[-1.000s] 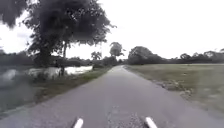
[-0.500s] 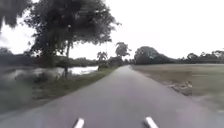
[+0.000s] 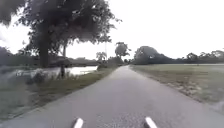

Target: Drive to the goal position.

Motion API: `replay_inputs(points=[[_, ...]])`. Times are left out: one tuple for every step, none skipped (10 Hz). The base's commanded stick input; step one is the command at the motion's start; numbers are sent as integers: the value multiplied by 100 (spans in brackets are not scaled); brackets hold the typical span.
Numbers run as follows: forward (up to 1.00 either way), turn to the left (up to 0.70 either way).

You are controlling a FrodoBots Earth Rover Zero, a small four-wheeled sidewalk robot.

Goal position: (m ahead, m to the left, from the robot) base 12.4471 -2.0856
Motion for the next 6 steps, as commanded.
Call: replay_inputs(points=[[85, -34], [85, -26], [85, -16], [85, -6], [85, 0], [85, 0]])
